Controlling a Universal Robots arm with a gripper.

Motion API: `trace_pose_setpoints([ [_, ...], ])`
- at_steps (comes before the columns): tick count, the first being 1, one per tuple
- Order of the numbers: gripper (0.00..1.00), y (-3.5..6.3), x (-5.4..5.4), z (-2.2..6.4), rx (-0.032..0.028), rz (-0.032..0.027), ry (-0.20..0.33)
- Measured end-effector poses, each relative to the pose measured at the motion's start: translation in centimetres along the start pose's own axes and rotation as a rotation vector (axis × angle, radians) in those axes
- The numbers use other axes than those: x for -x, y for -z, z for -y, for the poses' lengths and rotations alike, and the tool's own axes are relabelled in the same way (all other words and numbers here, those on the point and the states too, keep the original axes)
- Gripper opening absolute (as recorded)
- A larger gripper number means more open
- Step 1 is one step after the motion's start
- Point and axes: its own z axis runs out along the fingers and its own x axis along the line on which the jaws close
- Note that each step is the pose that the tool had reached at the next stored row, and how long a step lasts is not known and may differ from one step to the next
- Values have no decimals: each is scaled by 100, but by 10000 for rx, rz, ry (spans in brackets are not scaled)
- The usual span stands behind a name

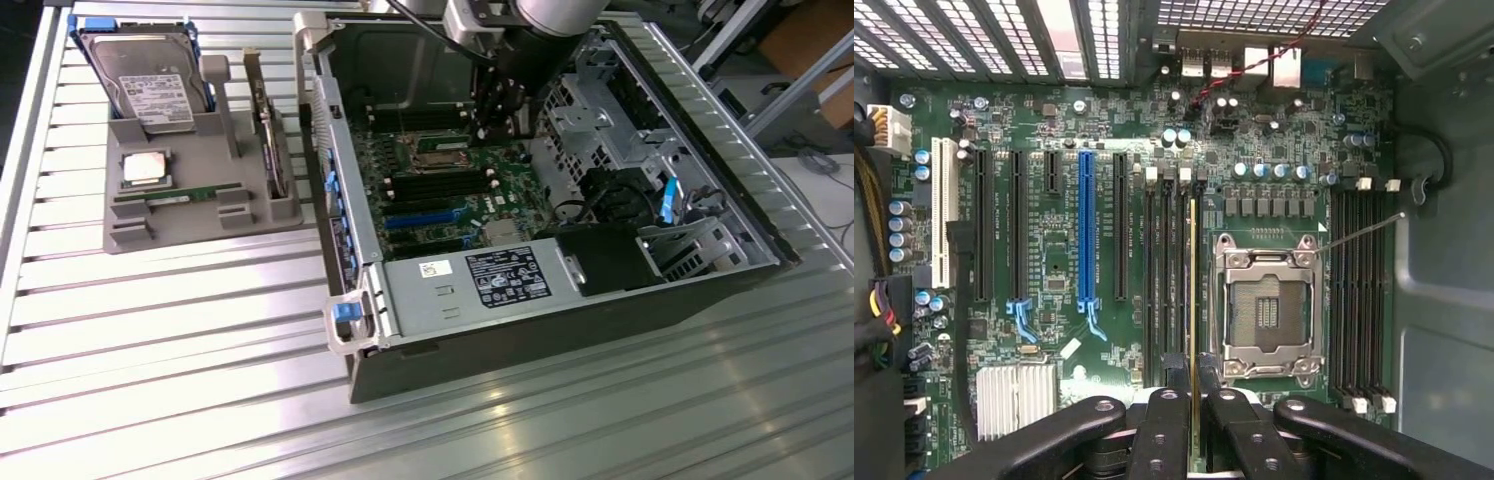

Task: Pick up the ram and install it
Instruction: 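Insert the ram into the slot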

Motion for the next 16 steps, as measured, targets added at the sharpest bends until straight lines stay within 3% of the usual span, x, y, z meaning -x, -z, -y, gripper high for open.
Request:
trace_pose_setpoints([
  [16,14,-102,-12,6,-8,4,-63],
])
